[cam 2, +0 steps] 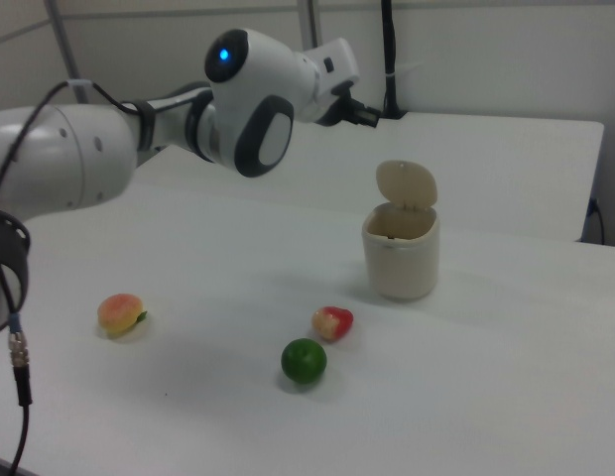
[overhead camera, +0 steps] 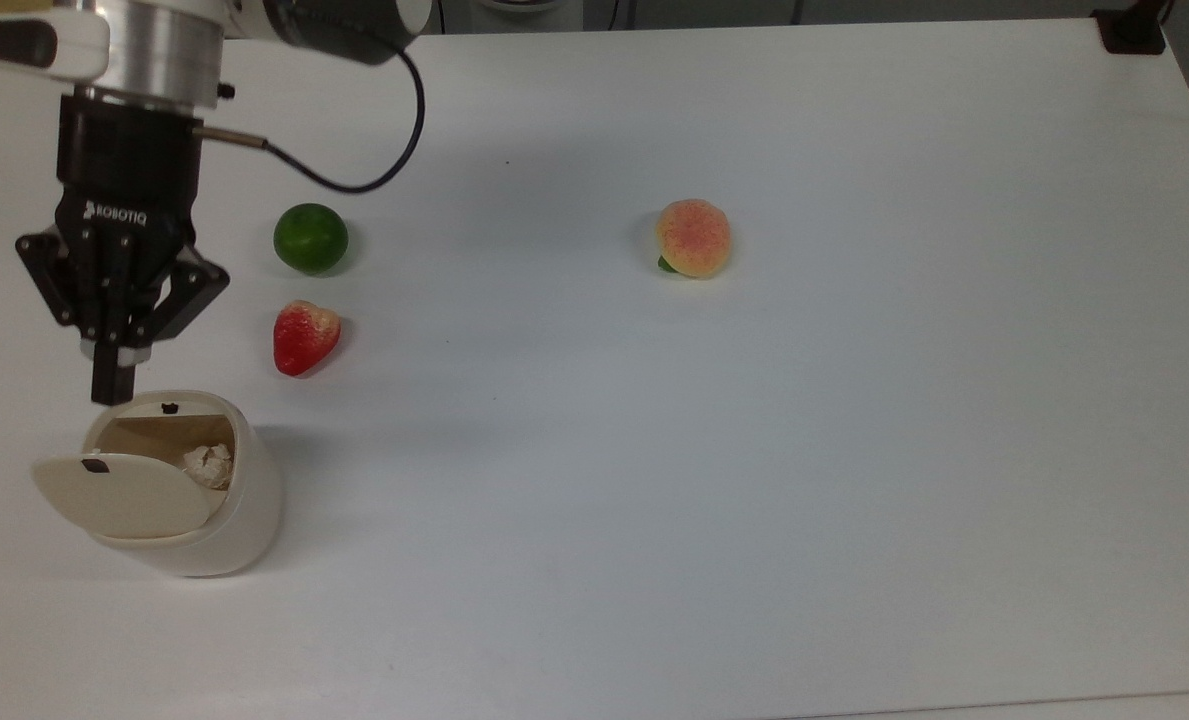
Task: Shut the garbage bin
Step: 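Move the gripper over the cream bin's raised lid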
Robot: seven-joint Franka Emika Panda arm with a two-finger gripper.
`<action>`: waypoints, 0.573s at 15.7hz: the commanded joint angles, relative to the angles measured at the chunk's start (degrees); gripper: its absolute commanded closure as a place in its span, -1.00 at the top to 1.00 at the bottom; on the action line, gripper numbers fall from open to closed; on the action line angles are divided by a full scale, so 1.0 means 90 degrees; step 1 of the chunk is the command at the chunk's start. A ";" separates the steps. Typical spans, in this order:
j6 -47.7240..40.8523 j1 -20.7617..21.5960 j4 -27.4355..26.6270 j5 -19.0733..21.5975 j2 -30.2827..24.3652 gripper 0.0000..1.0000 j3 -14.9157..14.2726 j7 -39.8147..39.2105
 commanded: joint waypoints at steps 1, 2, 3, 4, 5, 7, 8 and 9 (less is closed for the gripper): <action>0.0311 -0.0093 0.0447 0.0030 0.0505 -1.00 -0.0023 0.0056; 0.0419 -0.0113 0.0447 0.0021 0.0593 -1.00 -0.0023 0.0056; 0.0497 -0.0123 0.0447 0.0011 0.0661 -1.00 -0.0023 0.0037; 0.0575 -0.0133 0.0457 0.0011 0.0749 -1.00 -0.0023 0.0036; 0.0644 -0.0162 0.0515 0.0001 0.0837 -1.00 -0.0023 0.0027; 0.0654 -0.0172 0.0525 -0.0009 0.0926 -1.00 -0.0023 0.0017; 0.0664 -0.0201 0.0525 -0.0009 0.0974 -1.00 -0.0023 0.0007; 0.0664 -0.0211 0.0535 -0.0019 0.1013 -1.00 -0.0023 -0.0003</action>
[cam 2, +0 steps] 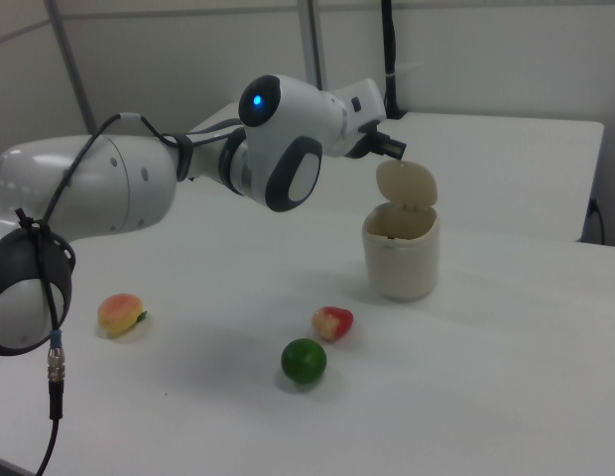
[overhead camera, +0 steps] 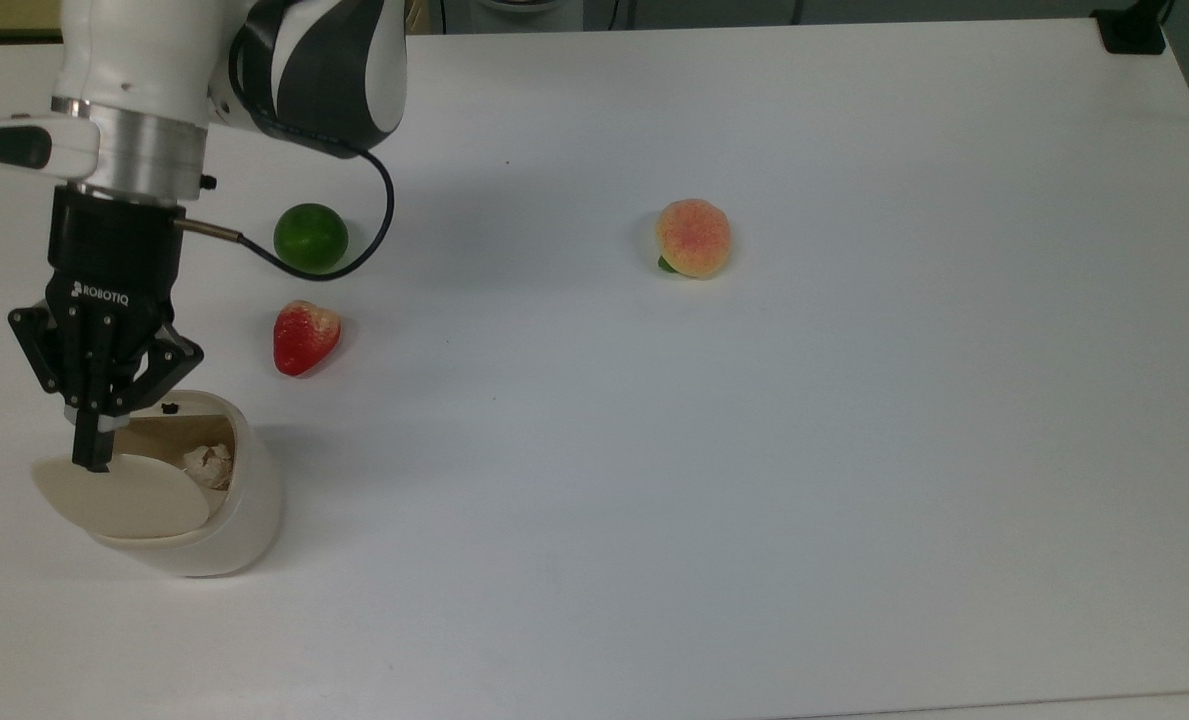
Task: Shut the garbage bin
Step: 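Move the gripper over the cream bin's raised lid, then push the open lid down onto the bin rim with the gripper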
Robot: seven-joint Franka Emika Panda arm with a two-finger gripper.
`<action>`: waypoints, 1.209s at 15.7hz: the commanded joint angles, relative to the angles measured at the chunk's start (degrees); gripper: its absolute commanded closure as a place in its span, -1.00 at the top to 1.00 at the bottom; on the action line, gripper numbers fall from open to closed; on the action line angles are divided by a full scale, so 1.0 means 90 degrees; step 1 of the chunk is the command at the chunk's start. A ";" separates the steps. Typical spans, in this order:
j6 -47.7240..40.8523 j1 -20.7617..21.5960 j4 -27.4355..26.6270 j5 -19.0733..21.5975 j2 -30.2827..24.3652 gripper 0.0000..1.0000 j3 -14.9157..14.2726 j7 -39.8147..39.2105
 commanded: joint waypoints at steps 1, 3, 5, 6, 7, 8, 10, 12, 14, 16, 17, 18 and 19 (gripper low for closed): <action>0.0116 -0.0022 0.0192 -0.0018 0.0220 -1.00 -0.0023 -0.0002; 0.0116 -0.0031 0.0183 -0.0018 0.0220 -1.00 -0.0023 -0.0012; 0.0107 -0.0061 0.0114 -0.0018 0.0210 -1.00 -0.0023 -0.0100; 0.0097 -0.0080 0.0095 -0.0027 0.0191 -1.00 -0.0023 -0.0100; 0.0097 -0.0109 -0.0002 -0.0027 0.0152 -1.00 -0.0023 -0.0090; 0.0058 -0.0119 -0.0090 -0.0047 0.0084 -1.00 -0.0023 -0.0100; 0.0019 -0.0178 -0.0333 -0.0106 -0.0102 -1.00 -0.0023 -0.0304; -0.0020 -0.0187 -0.0617 -0.0115 -0.0307 -1.00 -0.0023 -0.0383; -0.0205 -0.0197 -0.0813 -0.0115 -0.0415 -1.00 -0.0013 -0.0538; -0.0449 -0.0246 -0.0901 -0.0115 -0.0483 -1.00 -0.0013 -0.0666; -0.0672 -0.0256 -0.0921 -0.0106 -0.0532 -1.00 -0.0013 -0.0724; -0.0916 -0.0266 -0.0960 -0.0106 -0.0571 -1.00 -0.0013 -0.0831; -0.1093 -0.0275 -0.0960 -0.0106 -0.0591 -1.00 -0.0003 -0.0919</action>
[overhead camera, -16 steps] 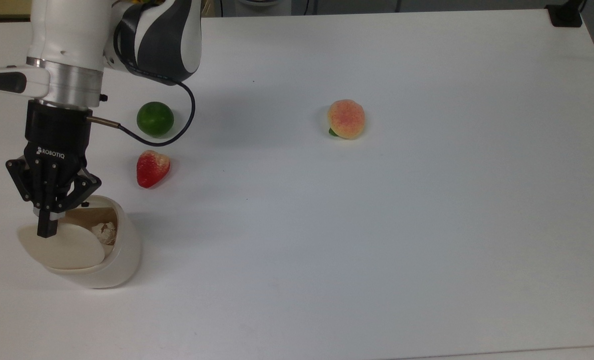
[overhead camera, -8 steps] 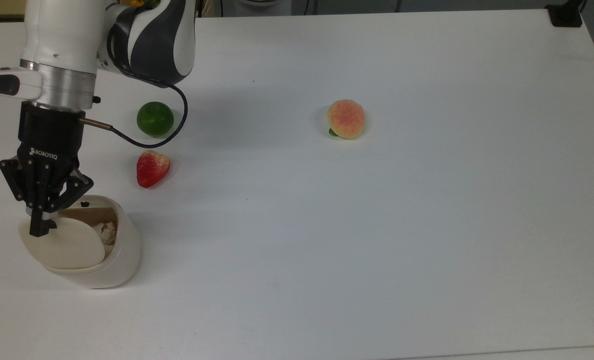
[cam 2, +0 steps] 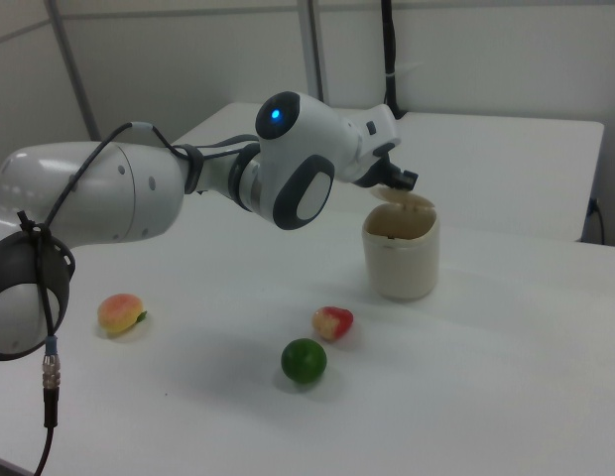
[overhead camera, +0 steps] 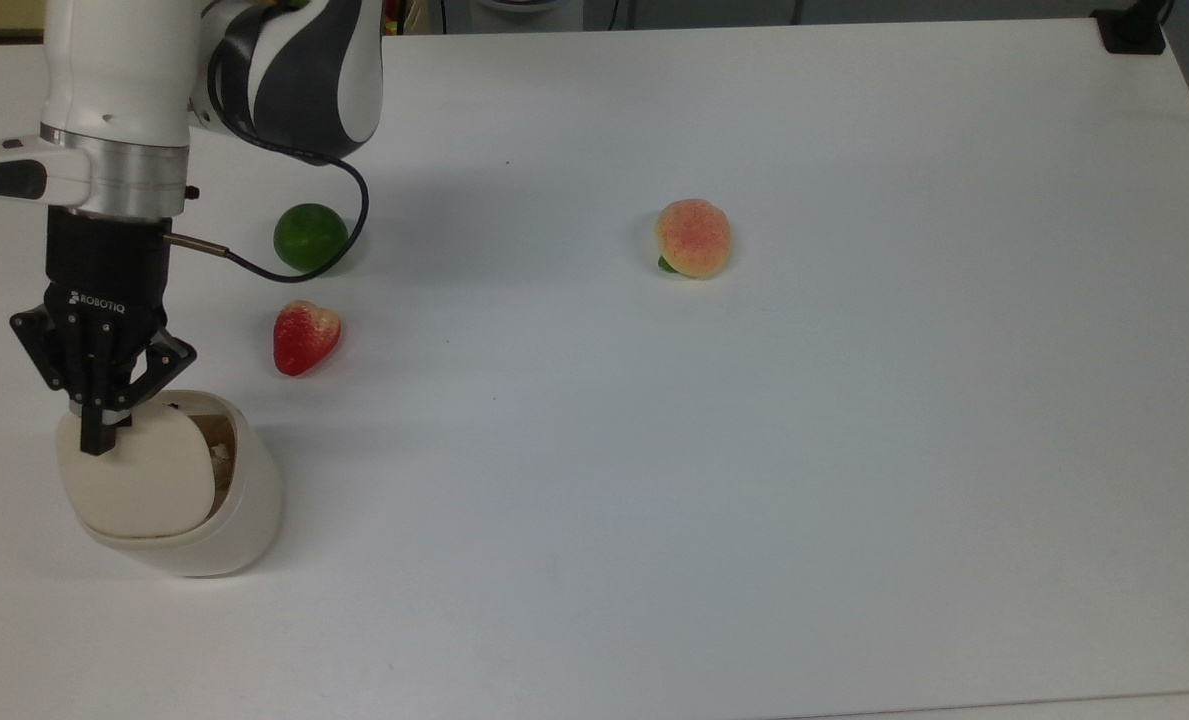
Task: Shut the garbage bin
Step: 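Push the open lid down onto the bin rim with the gripper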
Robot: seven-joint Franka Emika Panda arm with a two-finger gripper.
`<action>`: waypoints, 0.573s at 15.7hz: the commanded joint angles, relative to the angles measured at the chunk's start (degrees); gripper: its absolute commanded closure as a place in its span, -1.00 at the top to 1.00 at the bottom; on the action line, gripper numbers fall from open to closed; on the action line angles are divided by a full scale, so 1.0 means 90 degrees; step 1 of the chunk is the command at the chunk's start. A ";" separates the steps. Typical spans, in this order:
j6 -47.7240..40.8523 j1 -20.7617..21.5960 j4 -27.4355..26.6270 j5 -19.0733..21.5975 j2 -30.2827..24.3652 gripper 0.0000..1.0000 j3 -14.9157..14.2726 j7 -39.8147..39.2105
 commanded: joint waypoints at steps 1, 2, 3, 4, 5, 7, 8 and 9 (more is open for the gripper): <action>-0.0744 -0.0049 -0.0493 -0.0056 -0.0515 -1.00 -0.0002 -0.0350; -0.0842 -0.0049 -0.0532 -0.0056 -0.0545 -1.00 -0.0002 -0.0369; -0.0930 -0.0049 -0.0580 -0.0056 -0.0555 -1.00 -0.0002 -0.0456; -0.0979 -0.0049 -0.0620 -0.0056 -0.0565 -1.00 -0.0002 -0.0544; -0.1008 -0.0049 -0.0659 -0.0056 -0.0555 -1.00 -0.0002 -0.0584; -0.1019 -0.0049 -0.0776 -0.0056 -0.0555 -1.00 -0.0002 -0.0604; -0.1019 -0.0049 -0.0805 -0.0056 -0.0555 -1.00 -0.0002 -0.0633; -0.1019 -0.0049 -0.0825 -0.0056 -0.0545 -1.00 -0.0002 -0.0710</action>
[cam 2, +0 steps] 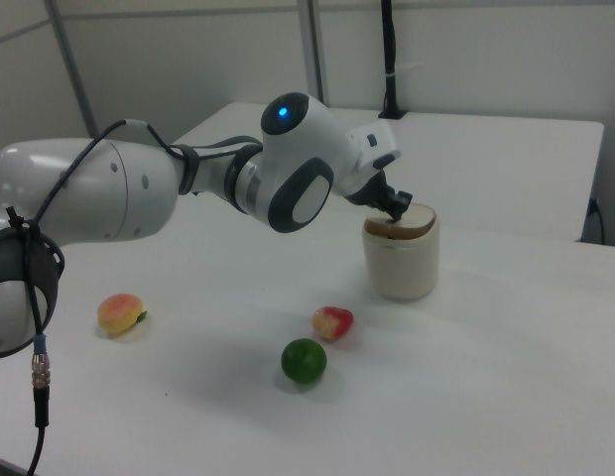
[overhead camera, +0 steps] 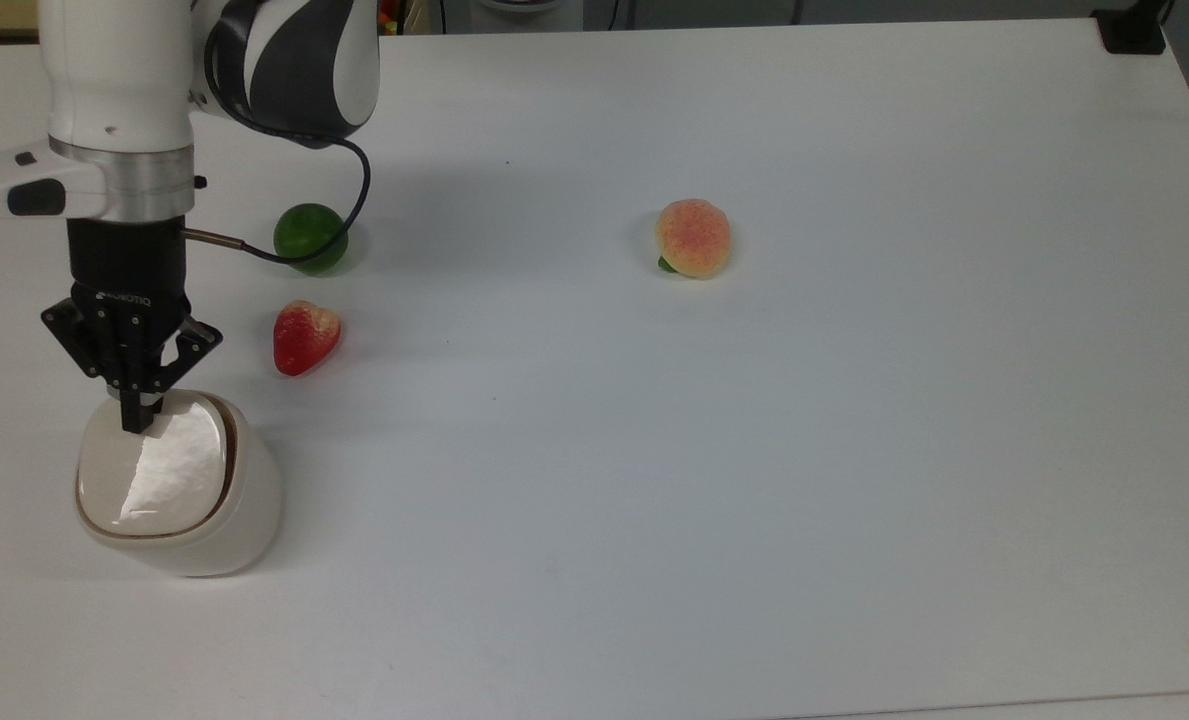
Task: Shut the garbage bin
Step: 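Push the open lid down onto the bin rim with the gripper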
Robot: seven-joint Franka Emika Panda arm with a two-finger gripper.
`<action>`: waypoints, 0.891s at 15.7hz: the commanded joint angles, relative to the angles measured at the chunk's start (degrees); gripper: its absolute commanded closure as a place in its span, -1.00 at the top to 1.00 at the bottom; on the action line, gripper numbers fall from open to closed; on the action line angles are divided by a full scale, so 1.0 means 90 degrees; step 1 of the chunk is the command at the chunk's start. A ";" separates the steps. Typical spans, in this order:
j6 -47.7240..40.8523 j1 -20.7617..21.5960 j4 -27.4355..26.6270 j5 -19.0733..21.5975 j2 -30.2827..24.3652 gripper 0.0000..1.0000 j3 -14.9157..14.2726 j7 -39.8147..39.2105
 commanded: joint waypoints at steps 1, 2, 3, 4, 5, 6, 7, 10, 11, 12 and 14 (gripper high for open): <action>-0.0134 -0.0008 -0.0481 -0.0055 -0.0280 -1.00 -0.0002 -0.0289; -0.0134 -0.0018 -0.0529 -0.0055 -0.0279 -1.00 -0.0002 -0.0318; -0.0134 -0.0028 -0.0540 -0.0055 -0.0279 -1.00 -0.0002 -0.0319; -0.0134 -0.0028 -0.0549 -0.0055 -0.0260 -1.00 -0.0002 -0.0328; -0.0134 -0.0028 -0.0578 -0.0055 -0.0241 -1.00 -0.0002 -0.0377; -0.0124 -0.0047 -0.0627 -0.0055 -0.0240 -1.00 -0.0002 -0.0426; -0.0124 -0.0047 -0.0647 -0.0055 -0.0231 -1.00 -0.0002 -0.0445; -0.0124 -0.0047 -0.0657 -0.0055 -0.0211 -1.00 -0.0002 -0.0455; -0.0115 -0.0037 -0.0647 -0.0055 -0.0211 -1.00 -0.0002 -0.0455; -0.0115 -0.0047 -0.0637 -0.0055 -0.0211 -1.00 -0.0002 -0.0446; -0.0134 -0.0047 -0.0618 -0.0046 -0.0298 -1.00 -0.0002 -0.0436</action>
